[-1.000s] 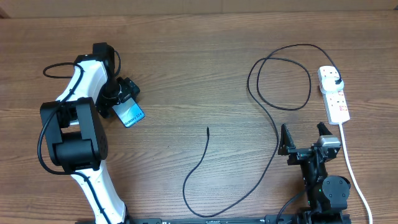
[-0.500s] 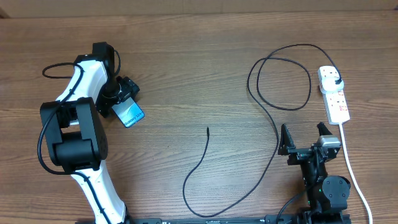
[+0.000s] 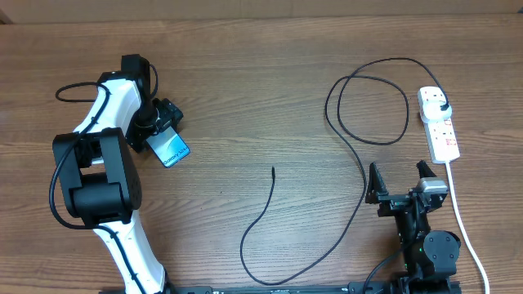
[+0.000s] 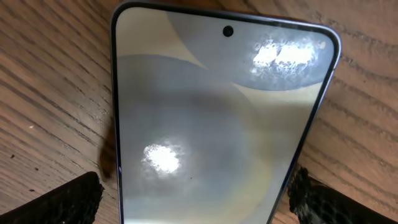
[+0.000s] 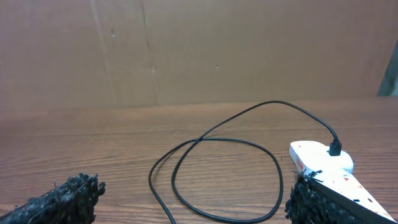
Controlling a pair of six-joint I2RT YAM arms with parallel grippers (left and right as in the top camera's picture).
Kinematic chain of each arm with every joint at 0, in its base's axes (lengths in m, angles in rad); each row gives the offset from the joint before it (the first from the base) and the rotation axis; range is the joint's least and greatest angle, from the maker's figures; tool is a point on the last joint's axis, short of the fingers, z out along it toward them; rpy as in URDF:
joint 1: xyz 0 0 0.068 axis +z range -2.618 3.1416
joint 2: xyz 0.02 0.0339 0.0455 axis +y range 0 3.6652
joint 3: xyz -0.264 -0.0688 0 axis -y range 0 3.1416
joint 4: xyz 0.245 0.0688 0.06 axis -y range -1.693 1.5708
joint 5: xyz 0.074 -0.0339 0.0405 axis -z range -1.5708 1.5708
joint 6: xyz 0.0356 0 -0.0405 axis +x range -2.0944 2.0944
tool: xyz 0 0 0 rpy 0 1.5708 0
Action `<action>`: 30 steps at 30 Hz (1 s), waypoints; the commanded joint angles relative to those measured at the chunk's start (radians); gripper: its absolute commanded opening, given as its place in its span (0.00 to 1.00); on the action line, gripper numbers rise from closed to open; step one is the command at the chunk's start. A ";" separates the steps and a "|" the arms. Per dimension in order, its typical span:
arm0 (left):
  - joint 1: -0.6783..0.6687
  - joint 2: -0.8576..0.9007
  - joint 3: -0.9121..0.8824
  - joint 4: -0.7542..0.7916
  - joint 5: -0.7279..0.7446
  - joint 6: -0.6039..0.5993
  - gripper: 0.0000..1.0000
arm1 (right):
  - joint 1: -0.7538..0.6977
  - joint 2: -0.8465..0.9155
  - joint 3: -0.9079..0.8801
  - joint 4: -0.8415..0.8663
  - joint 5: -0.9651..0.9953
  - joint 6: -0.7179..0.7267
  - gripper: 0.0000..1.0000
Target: Plug charger to phone and switch on socket
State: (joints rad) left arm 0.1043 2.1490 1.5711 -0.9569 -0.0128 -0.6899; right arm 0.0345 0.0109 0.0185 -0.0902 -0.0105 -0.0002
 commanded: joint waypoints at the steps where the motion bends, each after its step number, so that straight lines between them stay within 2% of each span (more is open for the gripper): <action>1: -0.014 0.011 -0.005 0.000 0.002 -0.021 1.00 | 0.005 -0.008 -0.011 0.006 0.010 -0.002 1.00; 30: -0.027 0.036 -0.013 0.002 0.010 -0.031 0.99 | 0.005 -0.008 -0.011 0.006 0.010 -0.002 1.00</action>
State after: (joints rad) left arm 0.0845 2.1605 1.5711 -0.9562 -0.0078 -0.7048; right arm 0.0345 0.0109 0.0185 -0.0902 -0.0105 -0.0002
